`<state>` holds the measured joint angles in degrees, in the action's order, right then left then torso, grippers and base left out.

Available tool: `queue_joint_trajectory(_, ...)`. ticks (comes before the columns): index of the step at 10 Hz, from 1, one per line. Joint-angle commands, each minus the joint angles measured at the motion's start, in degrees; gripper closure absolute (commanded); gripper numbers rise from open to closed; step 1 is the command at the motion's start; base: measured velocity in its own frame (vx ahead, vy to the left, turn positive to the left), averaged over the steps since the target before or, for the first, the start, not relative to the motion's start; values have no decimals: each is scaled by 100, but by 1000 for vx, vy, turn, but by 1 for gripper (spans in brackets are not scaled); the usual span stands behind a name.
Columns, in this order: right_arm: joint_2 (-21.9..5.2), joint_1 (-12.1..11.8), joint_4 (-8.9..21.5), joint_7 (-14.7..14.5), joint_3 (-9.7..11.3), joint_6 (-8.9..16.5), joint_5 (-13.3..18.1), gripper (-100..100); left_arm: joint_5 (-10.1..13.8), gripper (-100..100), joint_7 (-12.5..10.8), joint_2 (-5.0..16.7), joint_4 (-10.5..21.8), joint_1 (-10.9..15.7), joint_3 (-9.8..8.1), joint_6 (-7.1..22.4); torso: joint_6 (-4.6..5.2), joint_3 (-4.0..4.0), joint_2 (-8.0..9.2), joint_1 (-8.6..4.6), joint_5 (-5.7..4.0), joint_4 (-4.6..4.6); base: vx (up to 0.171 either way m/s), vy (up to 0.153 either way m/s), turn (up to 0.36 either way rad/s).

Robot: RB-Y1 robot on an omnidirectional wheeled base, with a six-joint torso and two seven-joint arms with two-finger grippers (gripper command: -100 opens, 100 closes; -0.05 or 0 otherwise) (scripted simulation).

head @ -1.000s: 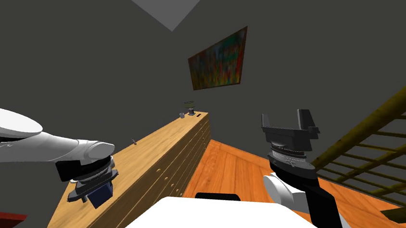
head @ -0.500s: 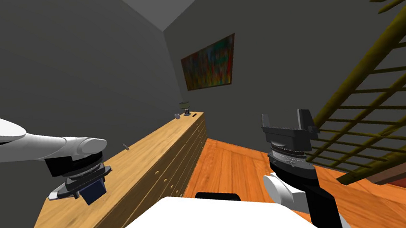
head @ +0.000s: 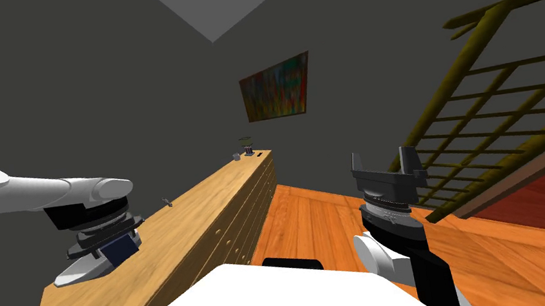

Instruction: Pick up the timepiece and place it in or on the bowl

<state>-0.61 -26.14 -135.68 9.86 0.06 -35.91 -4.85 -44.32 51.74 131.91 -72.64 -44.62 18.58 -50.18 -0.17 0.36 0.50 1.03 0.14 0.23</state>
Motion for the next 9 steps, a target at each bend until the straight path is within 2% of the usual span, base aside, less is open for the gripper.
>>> queue_joint_trajectory(1,0,0,0,0,0,0,0,0,112,100,82,-74,233,216,59,-171,0,0,0,0,0,0,-156,278,-198)
queue_joint_trajectory(5,0,-1,0,0,-1,0,0,0,360,100,172,-187,633,729,172,-486,-4,0,-4,27,12,2,-107,244,-138)
queue_joint_trajectory(9,0,-1,0,0,0,0,0,0,561,100,187,-258,859,1174,288,-694,-9,10,8,-13,5,10,-129,162,-70)
